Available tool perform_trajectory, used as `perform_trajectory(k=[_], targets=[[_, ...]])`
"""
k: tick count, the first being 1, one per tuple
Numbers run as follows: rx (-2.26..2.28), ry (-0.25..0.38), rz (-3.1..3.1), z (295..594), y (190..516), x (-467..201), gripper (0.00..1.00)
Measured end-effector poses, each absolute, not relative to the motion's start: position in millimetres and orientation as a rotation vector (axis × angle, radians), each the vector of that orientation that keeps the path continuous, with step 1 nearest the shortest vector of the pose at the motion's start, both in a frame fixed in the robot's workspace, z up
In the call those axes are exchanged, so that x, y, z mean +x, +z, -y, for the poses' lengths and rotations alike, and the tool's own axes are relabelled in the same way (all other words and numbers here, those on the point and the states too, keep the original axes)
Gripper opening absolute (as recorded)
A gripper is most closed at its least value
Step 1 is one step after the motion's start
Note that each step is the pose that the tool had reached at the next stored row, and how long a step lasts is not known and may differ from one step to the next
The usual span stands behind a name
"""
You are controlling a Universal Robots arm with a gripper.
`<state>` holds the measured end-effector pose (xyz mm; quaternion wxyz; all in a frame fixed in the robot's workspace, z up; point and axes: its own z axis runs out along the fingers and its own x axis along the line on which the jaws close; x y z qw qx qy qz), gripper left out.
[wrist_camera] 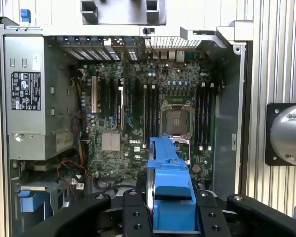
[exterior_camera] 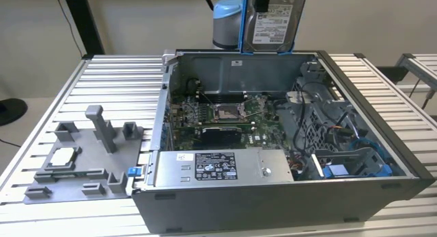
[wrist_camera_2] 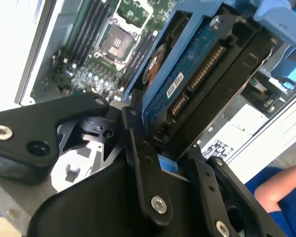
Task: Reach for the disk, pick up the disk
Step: 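Pick up the disk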
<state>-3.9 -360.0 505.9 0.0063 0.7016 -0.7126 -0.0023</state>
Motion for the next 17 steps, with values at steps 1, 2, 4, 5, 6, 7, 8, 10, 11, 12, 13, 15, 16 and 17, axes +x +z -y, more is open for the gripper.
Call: perform_trajectory(k=[1,2,4,5,6,7,8,10,11,12,13,15,16,17], targets=[[2.195,-0.007,2.230,360,506,-2,0.00],[2.195,-0.007,2.230,360,506,0,0.00],[2.196,-0.006,2.230,360,506,4,0.00],[2.196,-0.006,2.230,360,506,5,0.00],[2.196,-0.006,2.230,360,506,7,0.00],[2.196,-0.006,2.230,360,506,8,0.00],[2.196,-0.006,2.230,360,506,9,0.00],[2.196,-0.006,2.230,360,506,9,0.00],[2.196,-0.006,2.230,360,506,9,0.00],[2.196,-0.006,2.230,360,506,9,0.00],[2.197,-0.006,2.229,360,506,10,0.00],[2.198,-0.006,2.228,360,506,14,0.00],[2.198,-0.006,2.228,360,506,16,0.00],[2.198,-0.006,2.228,360,506,19,0.00]])
